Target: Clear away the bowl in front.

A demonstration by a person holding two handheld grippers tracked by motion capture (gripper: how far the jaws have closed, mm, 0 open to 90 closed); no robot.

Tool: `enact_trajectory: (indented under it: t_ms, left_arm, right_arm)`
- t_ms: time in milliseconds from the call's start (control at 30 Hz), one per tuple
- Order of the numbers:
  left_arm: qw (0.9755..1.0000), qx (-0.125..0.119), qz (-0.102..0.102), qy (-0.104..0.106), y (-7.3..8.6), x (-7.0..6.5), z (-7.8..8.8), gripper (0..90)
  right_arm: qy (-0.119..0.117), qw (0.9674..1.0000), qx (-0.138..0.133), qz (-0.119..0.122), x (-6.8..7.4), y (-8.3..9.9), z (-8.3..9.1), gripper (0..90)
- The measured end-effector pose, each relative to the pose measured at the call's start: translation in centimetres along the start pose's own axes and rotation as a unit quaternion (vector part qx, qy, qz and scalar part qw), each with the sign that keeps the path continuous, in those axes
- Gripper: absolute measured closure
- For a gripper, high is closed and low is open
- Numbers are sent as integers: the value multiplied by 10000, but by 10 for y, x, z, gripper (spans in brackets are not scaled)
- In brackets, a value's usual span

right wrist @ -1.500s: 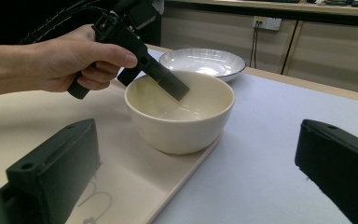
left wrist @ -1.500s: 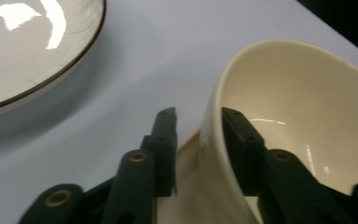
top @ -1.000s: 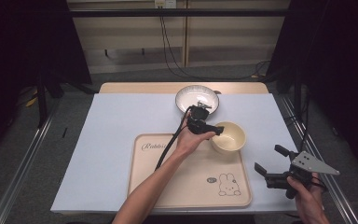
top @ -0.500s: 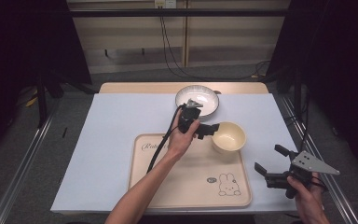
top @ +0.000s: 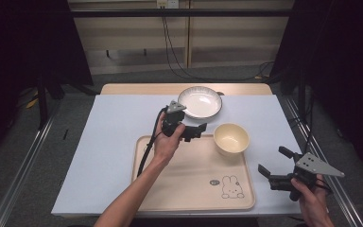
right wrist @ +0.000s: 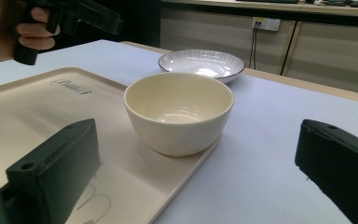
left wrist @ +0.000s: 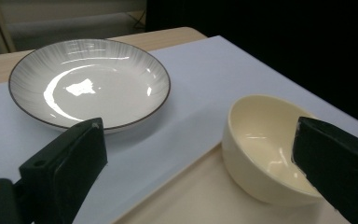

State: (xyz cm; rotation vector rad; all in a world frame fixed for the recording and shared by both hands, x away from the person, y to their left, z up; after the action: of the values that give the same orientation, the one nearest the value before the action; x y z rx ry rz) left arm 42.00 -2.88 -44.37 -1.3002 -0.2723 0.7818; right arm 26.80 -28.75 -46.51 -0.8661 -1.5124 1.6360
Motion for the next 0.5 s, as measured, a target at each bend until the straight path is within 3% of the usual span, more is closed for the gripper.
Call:
enact_trajectory:
  t_ms: [233,300,500]
  left_arm:
    - [9996,-171,-110,-220,-5,10,21,31]
    - [9988,-144,-207,-414,-5,16,28,28]
    - [9968,-97,-430,-662,2,26,46,30]
  right_arm:
    - [25,10000,11,25,-1,0,-1,0]
    - [5,10000,9,25,-1,0,0,0]
    - [-9,10000,12,16,0,0,0,0]
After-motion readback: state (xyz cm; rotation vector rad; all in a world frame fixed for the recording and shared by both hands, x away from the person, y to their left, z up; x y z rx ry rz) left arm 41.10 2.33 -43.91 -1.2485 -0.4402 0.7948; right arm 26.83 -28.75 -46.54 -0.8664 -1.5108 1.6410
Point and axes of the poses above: each handheld gripper's, and its own axes: z roughly backward along the jaws, y roughly out of its underside, x roughly to its left, the point moved 8 cm from there along -z, roughly forward along the jaws, and after that the axes turned 10 degrees about -x, right-handed, at the moved point
